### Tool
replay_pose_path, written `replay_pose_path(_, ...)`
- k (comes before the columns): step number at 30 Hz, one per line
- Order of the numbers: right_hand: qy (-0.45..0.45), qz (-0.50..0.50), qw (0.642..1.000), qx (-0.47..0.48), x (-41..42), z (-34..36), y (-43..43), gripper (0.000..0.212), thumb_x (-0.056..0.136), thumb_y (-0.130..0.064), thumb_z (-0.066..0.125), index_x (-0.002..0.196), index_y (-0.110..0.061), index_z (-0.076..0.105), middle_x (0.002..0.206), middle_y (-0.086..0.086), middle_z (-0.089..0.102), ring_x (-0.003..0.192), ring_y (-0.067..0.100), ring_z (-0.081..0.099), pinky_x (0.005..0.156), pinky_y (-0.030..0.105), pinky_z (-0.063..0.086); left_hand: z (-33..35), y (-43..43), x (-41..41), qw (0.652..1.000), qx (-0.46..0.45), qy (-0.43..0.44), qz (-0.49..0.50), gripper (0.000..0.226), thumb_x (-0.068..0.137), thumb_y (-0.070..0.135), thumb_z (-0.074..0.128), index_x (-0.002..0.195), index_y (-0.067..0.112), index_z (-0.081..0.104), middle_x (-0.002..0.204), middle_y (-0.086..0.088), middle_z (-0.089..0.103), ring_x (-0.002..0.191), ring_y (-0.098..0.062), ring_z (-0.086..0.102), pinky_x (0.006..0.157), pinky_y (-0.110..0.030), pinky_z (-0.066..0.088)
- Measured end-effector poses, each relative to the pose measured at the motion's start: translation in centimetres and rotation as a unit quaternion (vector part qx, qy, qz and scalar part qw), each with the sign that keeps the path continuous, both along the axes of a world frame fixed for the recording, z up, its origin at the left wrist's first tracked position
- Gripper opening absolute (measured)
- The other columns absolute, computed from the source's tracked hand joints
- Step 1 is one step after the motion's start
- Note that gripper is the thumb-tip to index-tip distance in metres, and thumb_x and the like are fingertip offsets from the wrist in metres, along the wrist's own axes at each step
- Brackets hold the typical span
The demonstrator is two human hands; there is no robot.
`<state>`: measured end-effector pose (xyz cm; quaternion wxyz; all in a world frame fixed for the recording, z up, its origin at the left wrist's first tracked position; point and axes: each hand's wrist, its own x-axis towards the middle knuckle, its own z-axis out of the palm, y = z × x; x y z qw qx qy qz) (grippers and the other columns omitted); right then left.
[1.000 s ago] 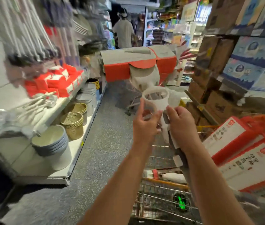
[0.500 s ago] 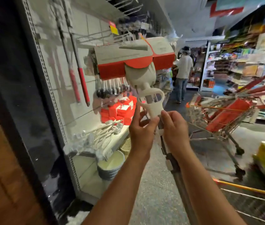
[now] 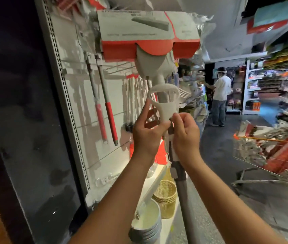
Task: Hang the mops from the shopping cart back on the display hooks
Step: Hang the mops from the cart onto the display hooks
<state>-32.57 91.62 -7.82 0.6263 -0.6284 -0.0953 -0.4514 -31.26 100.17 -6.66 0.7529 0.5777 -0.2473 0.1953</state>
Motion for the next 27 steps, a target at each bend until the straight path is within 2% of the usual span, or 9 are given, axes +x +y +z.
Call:
replay_pose_path(3,-0.033,0.021,0.999,-0.002,3.2,1.3,-1.2,0.023,0.099,-0.011,0.048,0.076,-0.016,0.050,0.054,-0.018,0.057,0.051,-0.006,0.050,0.053,0.010,0.038,1.3,-1.2,2.9,0.999,0.008,-0.019,0.031,0.077,0.078,-0.004,0.071,0.141,0.030,0.044,0.118,0.001,0.065,0.099,-0.011,0.068,0.079,-0.033,0.059)
replay_pose_path(5,-0.053,0.026,0.998,-0.004,5.2,1.9,-2.2,0.019,0.099,-0.010,0.048,0.080,-0.009,0.051,0.054,-0.015,0.056,0.051,-0.006,0.050,0.053,0.008,0.037,2.0,-2.5,4.6,0.997,0.004,-0.037,0.060,0.079,0.076,-0.003,0.073,0.141,0.030,0.044,0.119,0.000,0.064,0.104,-0.018,0.067,0.080,-0.034,0.059)
replay_pose_path(9,-0.070,0.035,0.997,-0.026,9.9,3.5,-4.6,0.020,0.099,-0.015,0.047,0.080,-0.016,0.052,0.064,-0.010,0.051,0.056,-0.004,0.051,0.055,0.013,0.037,3.9,-4.8,8.0,0.992,0.011,-0.055,0.112,0.084,0.069,0.005,0.080,0.134,0.041,0.041,0.117,0.004,0.064,0.099,-0.016,0.069,0.081,-0.040,0.059)
replay_pose_path(11,-0.086,0.051,0.995,-0.026,11.9,4.6,-5.5,0.023,0.099,-0.014,0.048,0.077,-0.019,0.051,0.063,-0.010,0.051,0.055,-0.005,0.050,0.054,0.013,0.037,5.0,-5.6,9.7,0.990,0.009,-0.058,0.127,0.085,0.066,0.011,0.078,0.139,0.034,0.043,0.114,0.004,0.065,0.097,-0.017,0.069,0.083,-0.043,0.058)
replay_pose_path(13,-0.097,0.076,0.992,-0.025,13.4,5.8,-6.0,0.023,0.099,-0.012,0.048,0.077,-0.016,0.052,0.062,-0.011,0.052,0.054,-0.006,0.051,0.053,0.009,0.037,5.9,-6.0,11.2,0.988,0.003,-0.066,0.142,0.083,0.069,0.005,0.077,0.142,0.027,0.044,0.117,-0.001,0.065,0.097,-0.017,0.069,0.084,-0.044,0.058)
replay_pose_path(15,-0.101,0.111,0.988,-0.025,14.5,6.9,-6.1,0.023,0.099,-0.012,0.047,0.077,-0.017,0.052,0.063,-0.010,0.052,0.054,-0.007,0.050,0.054,0.008,0.037,6.8,-6.3,12.3,0.984,0.003,-0.071,0.164,0.082,0.072,0.001,0.077,0.143,0.025,0.043,0.120,-0.003,0.065,0.096,-0.016,0.070,0.083,-0.043,0.058)
replay_pose_path(19,-0.114,0.173,0.978,0.009,16.9,8.0,-5.5,0.025,0.100,-0.013,0.046,0.077,-0.021,0.051,0.063,-0.011,0.054,0.055,-0.006,0.050,0.056,0.012,0.040,8.1,-6.0,13.9,0.975,-0.002,-0.093,0.204,0.088,0.060,0.014,0.077,0.142,0.022,0.045,0.118,-0.004,0.066,0.090,-0.013,0.070,0.079,-0.034,0.059)
replay_pose_path(23,-0.137,0.191,0.972,0.014,19.0,10.1,-4.1,0.026,0.100,-0.014,0.046,0.075,-0.021,0.049,0.063,-0.011,0.051,0.054,-0.005,0.047,0.056,0.013,0.039,10.3,-4.6,15.8,0.963,0.022,-0.127,0.238,0.080,0.071,0.004,0.079,0.142,0.021,0.045,0.114,-0.001,0.067,0.076,0.004,0.066,0.070,-0.027,0.057)
replay_pose_path(27,-0.158,0.196,0.968,0.011,21.6,13.2,-2.5,0.026,0.101,-0.020,0.045,0.075,-0.022,0.049,0.061,-0.013,0.050,0.056,-0.001,0.046,0.059,0.024,0.039,13.7,-3.0,18.2,0.951,0.047,-0.163,0.260,0.085,0.065,0.012,0.082,0.142,0.023,0.046,0.114,-0.005,0.068,0.079,-0.007,0.067,0.075,-0.033,0.059)
